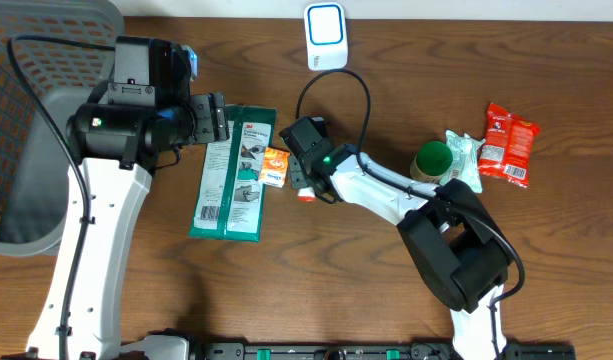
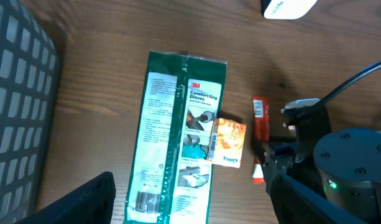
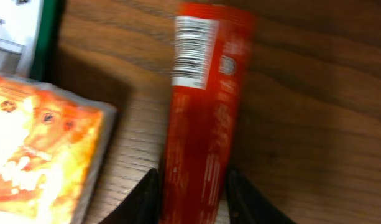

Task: Scan the item barcode
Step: 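Reach the right gripper to the red stick packet and grasp it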

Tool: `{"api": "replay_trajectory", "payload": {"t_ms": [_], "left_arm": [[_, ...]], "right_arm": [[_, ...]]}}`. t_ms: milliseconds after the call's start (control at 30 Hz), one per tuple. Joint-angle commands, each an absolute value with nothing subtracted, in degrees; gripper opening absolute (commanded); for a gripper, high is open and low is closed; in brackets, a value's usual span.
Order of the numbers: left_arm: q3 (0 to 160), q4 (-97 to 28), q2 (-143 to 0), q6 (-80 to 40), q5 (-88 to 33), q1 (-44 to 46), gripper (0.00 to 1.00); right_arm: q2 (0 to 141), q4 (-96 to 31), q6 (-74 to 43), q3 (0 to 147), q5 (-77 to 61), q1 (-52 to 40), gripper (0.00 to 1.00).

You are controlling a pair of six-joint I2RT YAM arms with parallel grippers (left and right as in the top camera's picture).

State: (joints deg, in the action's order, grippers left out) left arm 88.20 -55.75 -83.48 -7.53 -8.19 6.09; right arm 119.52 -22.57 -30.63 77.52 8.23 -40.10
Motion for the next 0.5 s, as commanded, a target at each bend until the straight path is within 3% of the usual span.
{"api": "replay_trajectory", "payload": {"t_ms": [0,300,333,467], "left_arm": [[88.88,-55.92,-83.48,-7.81,-7.64,5.85,0.8],[88.88,-55.92,-83.48,-7.81,-7.64,5.85,0.8],[88.88,-55.92,-83.48,-7.81,-7.64,5.85,0.8],[88.88,-55.92,-83.48,-7.81,-7.64,5.85,0.8]], "right_arm": [[119.46,-24.16,-31.24,77.89,10.9,-38.96,0.28],[119.37,-24.62,-28.82,77.89,8.82,-37.17,0.41],[119.37,-24.25,-28.14,77.89,8.69,-37.17,0.4],[119.37,-24.77,-28.01,77.89,8.73,-37.17,0.18]]}}
